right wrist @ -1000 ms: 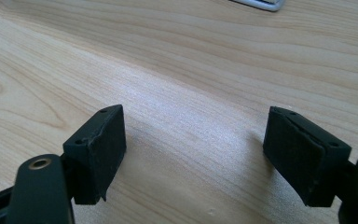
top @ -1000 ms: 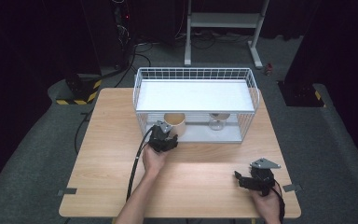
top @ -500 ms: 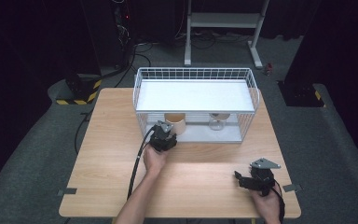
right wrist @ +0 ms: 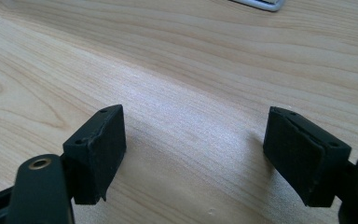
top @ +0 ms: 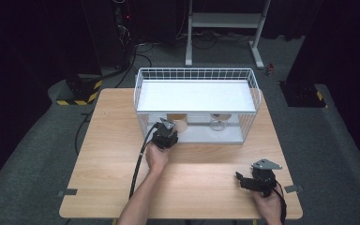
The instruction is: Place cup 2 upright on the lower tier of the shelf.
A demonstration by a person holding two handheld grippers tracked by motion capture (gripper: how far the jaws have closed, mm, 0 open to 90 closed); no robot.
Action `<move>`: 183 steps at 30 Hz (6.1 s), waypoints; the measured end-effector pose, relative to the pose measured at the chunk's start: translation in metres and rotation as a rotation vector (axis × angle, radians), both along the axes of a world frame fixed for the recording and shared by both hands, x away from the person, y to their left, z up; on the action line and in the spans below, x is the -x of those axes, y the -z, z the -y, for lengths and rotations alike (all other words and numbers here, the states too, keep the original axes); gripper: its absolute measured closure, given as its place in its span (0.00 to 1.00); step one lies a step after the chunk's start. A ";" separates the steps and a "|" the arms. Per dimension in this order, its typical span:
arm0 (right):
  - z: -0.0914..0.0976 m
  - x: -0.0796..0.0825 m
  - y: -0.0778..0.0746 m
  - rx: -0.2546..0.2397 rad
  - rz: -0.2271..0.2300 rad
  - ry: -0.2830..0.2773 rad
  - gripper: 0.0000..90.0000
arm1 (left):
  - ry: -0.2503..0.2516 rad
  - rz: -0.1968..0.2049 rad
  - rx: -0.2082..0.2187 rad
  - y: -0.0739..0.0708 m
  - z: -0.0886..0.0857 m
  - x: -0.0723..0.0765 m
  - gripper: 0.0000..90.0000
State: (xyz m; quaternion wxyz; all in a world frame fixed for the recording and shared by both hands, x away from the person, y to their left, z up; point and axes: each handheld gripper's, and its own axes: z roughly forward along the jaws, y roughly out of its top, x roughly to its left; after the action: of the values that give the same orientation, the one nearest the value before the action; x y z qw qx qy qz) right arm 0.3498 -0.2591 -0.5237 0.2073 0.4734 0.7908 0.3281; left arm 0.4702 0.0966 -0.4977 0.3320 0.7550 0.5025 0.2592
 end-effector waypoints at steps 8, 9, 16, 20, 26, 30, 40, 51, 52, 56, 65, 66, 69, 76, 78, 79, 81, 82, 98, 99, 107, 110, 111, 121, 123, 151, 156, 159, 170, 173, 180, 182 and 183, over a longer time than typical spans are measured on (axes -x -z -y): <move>0.000 0.000 0.000 -0.002 -0.003 0.002 0.23 | -0.002 -0.002 -0.010 0.001 -0.001 -0.001 0.72; 0.000 0.000 0.000 -0.002 -0.002 0.001 0.23 | 0.001 -0.009 0.004 0.000 -0.001 0.000 0.71; 0.000 0.000 0.000 -0.003 -0.002 0.002 0.23 | 0.021 0.007 0.027 -0.007 -0.004 0.008 0.60; 0.000 0.000 0.000 -0.001 -0.001 0.000 0.23 | 0.027 0.019 0.032 -0.011 -0.008 0.014 0.55; 0.000 0.000 0.000 -0.002 -0.001 0.001 0.23 | 0.039 0.024 0.051 -0.015 -0.014 0.021 0.49; 0.000 0.000 0.000 -0.003 -0.001 0.001 0.23 | 0.041 0.022 0.071 -0.016 -0.017 0.026 0.47; 0.000 0.000 0.000 -0.003 -0.001 0.001 0.23 | 0.062 0.041 0.087 -0.028 -0.024 0.037 0.44; 0.000 0.000 0.000 -0.004 -0.002 0.001 0.23 | 0.066 0.062 0.109 -0.037 -0.032 0.048 0.40; 0.000 0.000 0.000 -0.003 -0.002 0.002 0.23 | 0.066 0.068 0.104 -0.037 -0.032 0.049 0.40; 0.000 0.000 0.000 -0.005 -0.003 0.003 0.23 | 0.070 0.079 0.090 -0.039 -0.033 0.052 0.38; 0.000 0.000 0.000 -0.004 -0.002 0.002 0.23 | 0.067 0.072 0.112 -0.040 -0.041 0.060 0.35; 0.000 0.000 0.000 -0.004 -0.002 0.001 0.23 | 0.064 0.072 0.113 -0.040 -0.042 0.060 0.34; 0.000 0.000 0.000 -0.005 -0.002 0.002 0.23 | 0.057 0.071 0.122 -0.038 -0.046 0.063 0.34; 0.000 0.000 0.000 -0.004 -0.002 0.001 0.23 | 0.054 0.076 0.146 -0.040 -0.053 0.068 0.33; 0.000 0.000 0.000 -0.006 -0.003 0.003 0.23 | 0.056 0.075 0.144 -0.041 -0.054 0.070 0.32; 0.000 0.000 0.000 -0.005 -0.002 0.003 0.23 | 0.055 0.075 0.149 -0.041 -0.055 0.071 0.32; 0.000 0.000 0.000 -0.004 -0.002 0.002 0.23 | 0.055 0.076 0.150 -0.041 -0.056 0.072 0.32; 0.000 0.000 0.000 -0.004 -0.001 0.002 0.23 | 0.054 0.074 0.155 -0.041 -0.057 0.073 0.32; 0.000 0.000 0.000 -0.004 -0.002 0.001 0.23 | 0.047 0.086 0.160 -0.042 -0.069 0.090 0.30; 0.000 0.000 0.000 -0.004 -0.002 0.002 0.23 | 0.048 0.085 0.162 -0.042 -0.069 0.091 0.30; 0.000 0.000 0.000 -0.005 -0.003 0.003 0.23 | 0.048 0.087 0.171 -0.043 -0.074 0.098 0.29; 0.000 0.000 0.000 -0.005 -0.003 0.003 0.23 | 0.043 0.089 0.179 -0.043 -0.075 0.102 0.29; 0.000 0.000 0.000 -0.006 -0.004 0.004 0.23 | 0.043 0.090 0.180 -0.043 -0.076 0.103 0.29; 0.000 0.000 0.000 -0.004 -0.003 0.003 0.23 | 0.044 0.093 0.185 -0.042 -0.080 0.111 0.28; 0.000 0.000 0.000 -0.004 -0.002 0.002 0.23 | 0.045 0.092 0.185 -0.042 -0.081 0.113 0.28; 0.000 0.000 0.000 -0.003 -0.001 0.001 0.23 | 0.028 0.102 0.208 -0.036 -0.091 0.134 0.27; 0.000 0.000 0.000 -0.002 -0.001 0.002 0.23 | 0.022 0.097 0.214 -0.033 -0.093 0.137 0.27; 0.000 0.000 0.000 -0.003 -0.002 0.003 0.23 | 0.022 0.095 0.215 -0.031 -0.094 0.139 0.27; 0.000 0.000 0.000 -0.002 -0.001 0.004 0.23 | 0.017 0.087 0.208 -0.027 -0.096 0.144 0.27; 0.000 0.000 0.000 -0.002 -0.001 0.004 0.23 | 0.016 0.083 0.202 -0.025 -0.097 0.145 0.27; 0.000 0.000 0.000 -0.003 -0.001 0.004 0.23 | 0.013 0.073 0.192 -0.020 -0.098 0.147 0.26; 0.000 0.000 0.000 -0.004 -0.003 0.005 0.23 | 0.011 0.070 0.189 -0.019 -0.098 0.148 0.26; 0.000 0.000 0.000 -0.003 -0.001 0.004 0.23 | 0.011 0.068 0.187 -0.019 -0.098 0.148 0.26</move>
State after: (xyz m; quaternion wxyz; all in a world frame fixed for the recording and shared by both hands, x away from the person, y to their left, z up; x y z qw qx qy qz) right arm 0.3497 -0.2588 -0.5237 0.2068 0.4753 0.7896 0.3284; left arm 0.3221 0.1951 -0.4791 0.4195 0.7142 0.5087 0.2350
